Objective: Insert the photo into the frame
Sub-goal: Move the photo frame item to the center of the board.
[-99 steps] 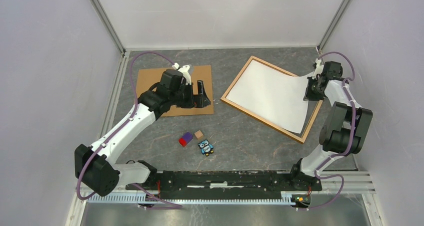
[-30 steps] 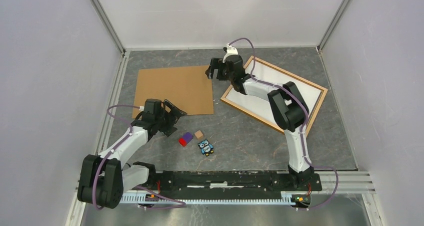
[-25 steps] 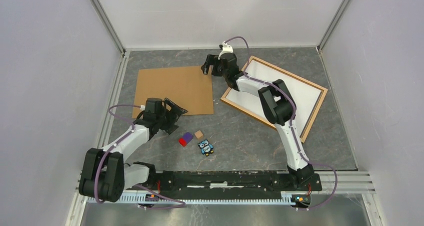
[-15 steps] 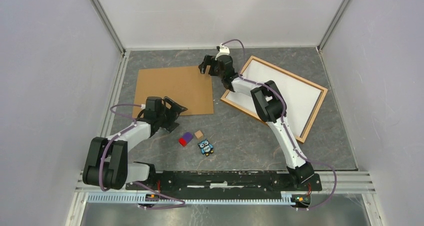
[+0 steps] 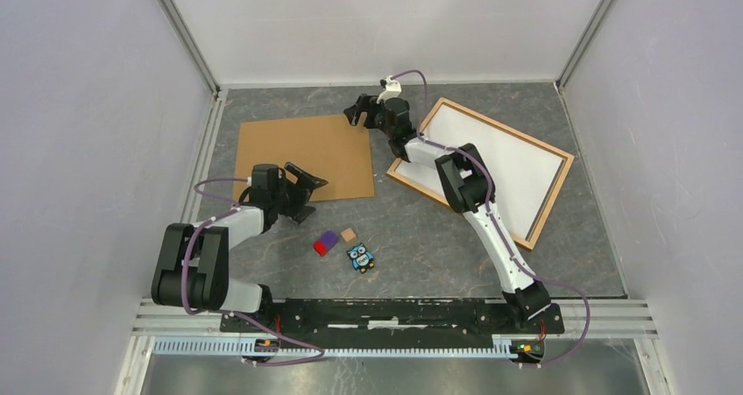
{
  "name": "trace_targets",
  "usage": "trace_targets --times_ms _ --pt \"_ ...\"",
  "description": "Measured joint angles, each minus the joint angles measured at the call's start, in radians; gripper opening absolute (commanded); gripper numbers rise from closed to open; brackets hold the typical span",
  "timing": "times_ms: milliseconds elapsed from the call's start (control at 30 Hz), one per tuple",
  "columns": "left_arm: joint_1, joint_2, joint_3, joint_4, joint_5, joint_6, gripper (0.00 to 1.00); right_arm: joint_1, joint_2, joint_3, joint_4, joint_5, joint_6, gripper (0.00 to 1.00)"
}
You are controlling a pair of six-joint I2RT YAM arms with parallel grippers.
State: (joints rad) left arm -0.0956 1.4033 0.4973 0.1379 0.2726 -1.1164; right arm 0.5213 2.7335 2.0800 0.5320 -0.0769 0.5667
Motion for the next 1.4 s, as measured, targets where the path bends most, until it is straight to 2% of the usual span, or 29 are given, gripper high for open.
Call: trace_targets --times_ms 200,433,567,867,1000,1133,1300,1400 --pt "0.001 0.015 0.014 -0.002 0.001 0.0 1.0 -0.008 -0.021 -0.063 0.058 -0.097 -0.001 0.98" --pt "0.004 0.018 0.03 -0.034 -0.002 0.0 1.0 -0.005 -0.239 -0.463 0.178 -0.218 0.095 0.94" --pt "0.011 -0.026 0.031 -0.112 -0.04 0.003 1.0 0.015 -0.354 -0.673 0.235 -0.256 0.147 0.92" --pt "0.033 -0.166 0.031 -0.352 -0.129 0.06 1.0 0.103 -0.533 -0.966 0.281 -0.317 0.204 0.9" --pt "0.033 -0.278 0.031 -0.469 -0.171 0.076 1.0 0.144 -0.572 -1.027 0.286 -0.346 0.215 0.9" --pt "0.033 -0.456 0.023 -0.539 -0.175 0.083 1.0 0.189 -0.605 -1.049 0.244 -0.362 0.191 0.91" --pt "0.033 -0.622 0.022 -0.635 -0.161 0.124 1.0 0.217 -0.664 -1.05 0.103 -0.347 0.107 0.98" --pt "0.033 -0.692 0.02 -0.666 -0.137 0.151 1.0 0.217 -0.71 -1.038 -0.018 -0.292 0.027 0.98"
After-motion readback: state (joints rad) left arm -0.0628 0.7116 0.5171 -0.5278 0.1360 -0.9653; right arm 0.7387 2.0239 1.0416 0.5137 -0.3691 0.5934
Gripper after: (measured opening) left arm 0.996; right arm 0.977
